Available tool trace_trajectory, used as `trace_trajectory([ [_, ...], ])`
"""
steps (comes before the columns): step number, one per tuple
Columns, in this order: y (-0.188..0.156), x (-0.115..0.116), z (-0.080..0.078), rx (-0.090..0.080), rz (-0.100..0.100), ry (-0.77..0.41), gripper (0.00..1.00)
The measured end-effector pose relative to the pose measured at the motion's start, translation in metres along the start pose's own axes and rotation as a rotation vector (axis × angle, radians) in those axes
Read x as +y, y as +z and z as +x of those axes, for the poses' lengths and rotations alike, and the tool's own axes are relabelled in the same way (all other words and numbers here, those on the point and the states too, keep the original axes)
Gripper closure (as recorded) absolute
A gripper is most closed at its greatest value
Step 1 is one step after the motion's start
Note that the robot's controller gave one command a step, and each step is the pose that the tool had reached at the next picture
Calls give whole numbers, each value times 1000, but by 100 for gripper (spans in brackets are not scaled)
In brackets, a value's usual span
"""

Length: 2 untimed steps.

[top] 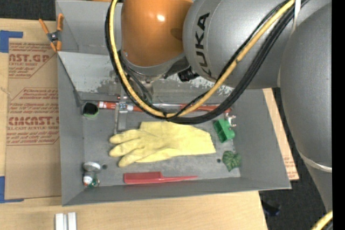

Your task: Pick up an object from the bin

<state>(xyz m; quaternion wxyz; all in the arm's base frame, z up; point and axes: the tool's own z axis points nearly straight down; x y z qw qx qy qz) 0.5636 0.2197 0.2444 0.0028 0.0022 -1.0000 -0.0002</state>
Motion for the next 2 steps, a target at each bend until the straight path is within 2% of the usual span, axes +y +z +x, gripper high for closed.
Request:
trace_trajectory([
  [1, -5, -2, -2, -8, -2, 3, 0],
  [2, 133, -53, 12, -9, -1, -103, 0],
])
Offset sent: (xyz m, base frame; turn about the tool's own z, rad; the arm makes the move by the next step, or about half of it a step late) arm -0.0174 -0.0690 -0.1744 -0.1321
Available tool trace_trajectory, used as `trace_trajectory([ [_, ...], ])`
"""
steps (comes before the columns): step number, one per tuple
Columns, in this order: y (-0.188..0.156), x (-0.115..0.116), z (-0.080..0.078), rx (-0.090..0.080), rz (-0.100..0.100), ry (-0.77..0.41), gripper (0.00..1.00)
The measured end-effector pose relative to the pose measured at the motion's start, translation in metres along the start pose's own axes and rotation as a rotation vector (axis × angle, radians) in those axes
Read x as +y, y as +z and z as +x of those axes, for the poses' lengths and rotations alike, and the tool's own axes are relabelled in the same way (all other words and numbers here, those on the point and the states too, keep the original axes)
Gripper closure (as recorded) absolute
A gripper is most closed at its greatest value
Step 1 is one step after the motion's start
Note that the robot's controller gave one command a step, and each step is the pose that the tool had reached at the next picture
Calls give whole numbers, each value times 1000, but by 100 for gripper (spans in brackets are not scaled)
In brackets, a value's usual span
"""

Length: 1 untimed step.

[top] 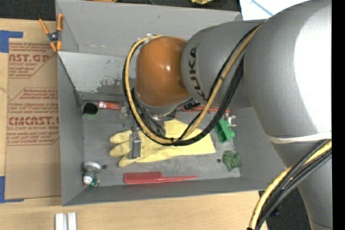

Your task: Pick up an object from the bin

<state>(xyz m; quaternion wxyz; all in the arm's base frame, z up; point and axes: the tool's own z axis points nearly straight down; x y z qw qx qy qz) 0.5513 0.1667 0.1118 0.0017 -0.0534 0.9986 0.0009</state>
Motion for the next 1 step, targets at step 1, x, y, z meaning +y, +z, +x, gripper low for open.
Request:
trace_trajectory([
  [1, -44, -15, 17, 2, 0, -53, 0],
])
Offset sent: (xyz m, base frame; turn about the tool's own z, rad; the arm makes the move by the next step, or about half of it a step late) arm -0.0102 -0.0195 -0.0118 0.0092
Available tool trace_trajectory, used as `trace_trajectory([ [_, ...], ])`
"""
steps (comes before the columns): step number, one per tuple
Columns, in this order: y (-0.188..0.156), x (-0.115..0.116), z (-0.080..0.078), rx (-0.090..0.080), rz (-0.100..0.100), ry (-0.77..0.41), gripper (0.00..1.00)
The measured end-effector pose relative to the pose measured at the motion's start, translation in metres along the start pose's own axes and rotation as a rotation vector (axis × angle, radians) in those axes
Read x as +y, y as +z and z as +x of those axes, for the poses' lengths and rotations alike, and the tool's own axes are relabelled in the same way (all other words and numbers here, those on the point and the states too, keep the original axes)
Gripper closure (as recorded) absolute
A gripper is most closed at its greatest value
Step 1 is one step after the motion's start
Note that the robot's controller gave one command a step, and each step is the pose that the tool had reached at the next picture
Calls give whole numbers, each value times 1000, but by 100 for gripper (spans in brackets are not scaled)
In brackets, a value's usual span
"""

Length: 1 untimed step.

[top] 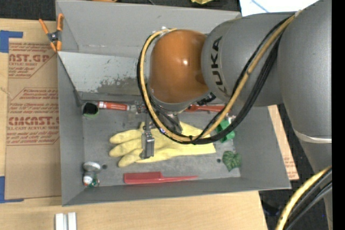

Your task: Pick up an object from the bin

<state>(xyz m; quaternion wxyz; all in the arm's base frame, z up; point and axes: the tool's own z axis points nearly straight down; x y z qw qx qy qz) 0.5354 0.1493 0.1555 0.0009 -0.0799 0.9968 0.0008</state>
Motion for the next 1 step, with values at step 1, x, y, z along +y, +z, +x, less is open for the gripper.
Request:
trace_trajectory([
  [1, 57, -2, -5, 7, 0, 61, 0],
])
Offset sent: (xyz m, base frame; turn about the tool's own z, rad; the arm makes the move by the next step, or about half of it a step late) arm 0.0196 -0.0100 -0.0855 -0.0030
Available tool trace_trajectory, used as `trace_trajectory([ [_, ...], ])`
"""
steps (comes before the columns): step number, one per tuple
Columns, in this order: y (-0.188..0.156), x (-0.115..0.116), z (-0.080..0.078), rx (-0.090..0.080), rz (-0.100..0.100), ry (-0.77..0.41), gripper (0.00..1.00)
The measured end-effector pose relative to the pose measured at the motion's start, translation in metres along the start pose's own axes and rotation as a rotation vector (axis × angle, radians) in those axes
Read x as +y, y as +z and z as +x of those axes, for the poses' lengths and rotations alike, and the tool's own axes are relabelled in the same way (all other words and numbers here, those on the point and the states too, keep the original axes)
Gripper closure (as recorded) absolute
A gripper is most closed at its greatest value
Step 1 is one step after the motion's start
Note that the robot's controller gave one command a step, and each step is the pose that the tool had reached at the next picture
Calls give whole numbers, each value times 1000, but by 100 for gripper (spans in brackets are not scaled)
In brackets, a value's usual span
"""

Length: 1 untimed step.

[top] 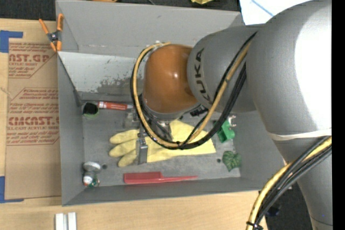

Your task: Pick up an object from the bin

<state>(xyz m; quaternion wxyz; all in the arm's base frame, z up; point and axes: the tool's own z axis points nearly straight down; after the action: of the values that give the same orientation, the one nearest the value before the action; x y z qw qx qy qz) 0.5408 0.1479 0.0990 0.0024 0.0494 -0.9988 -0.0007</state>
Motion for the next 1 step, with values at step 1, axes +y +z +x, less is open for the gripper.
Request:
trace_trajectory([
  [1, 29, -9, -14, -15, -1, -64, 0],
])
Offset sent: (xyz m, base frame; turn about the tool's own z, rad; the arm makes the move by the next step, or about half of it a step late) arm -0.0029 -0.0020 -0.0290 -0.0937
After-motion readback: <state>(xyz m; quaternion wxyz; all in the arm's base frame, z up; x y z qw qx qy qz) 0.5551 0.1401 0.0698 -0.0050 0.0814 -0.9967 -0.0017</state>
